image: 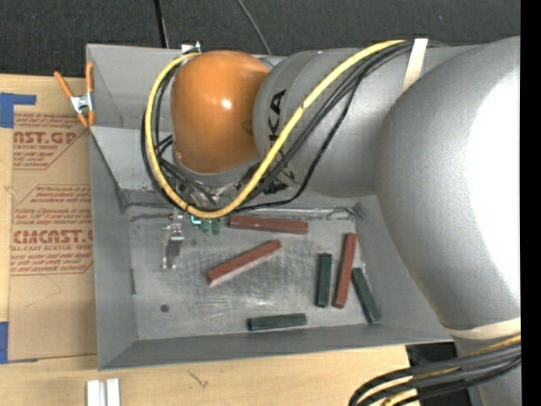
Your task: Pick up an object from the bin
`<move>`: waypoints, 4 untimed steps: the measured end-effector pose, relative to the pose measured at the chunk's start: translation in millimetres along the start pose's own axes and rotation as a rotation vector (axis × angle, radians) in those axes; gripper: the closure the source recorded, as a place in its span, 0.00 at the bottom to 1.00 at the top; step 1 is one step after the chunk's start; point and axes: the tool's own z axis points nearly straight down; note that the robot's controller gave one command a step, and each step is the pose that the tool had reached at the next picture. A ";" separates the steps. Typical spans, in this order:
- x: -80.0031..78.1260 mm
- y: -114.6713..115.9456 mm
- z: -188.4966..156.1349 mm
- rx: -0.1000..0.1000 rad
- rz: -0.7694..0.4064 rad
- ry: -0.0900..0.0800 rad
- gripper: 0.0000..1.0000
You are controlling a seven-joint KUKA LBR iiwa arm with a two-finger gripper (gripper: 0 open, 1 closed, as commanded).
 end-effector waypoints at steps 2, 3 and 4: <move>2.4 -58.8 44.7 -0.002 -0.029 -0.011 0.00; 16.2 -86.3 88.5 0.002 -0.096 -0.006 0.00; 5.4 -129.9 96.5 -0.001 0.020 -0.007 1.00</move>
Offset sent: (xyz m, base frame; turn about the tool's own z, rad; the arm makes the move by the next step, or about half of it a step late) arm -0.0040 -0.0776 -0.0591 -0.0312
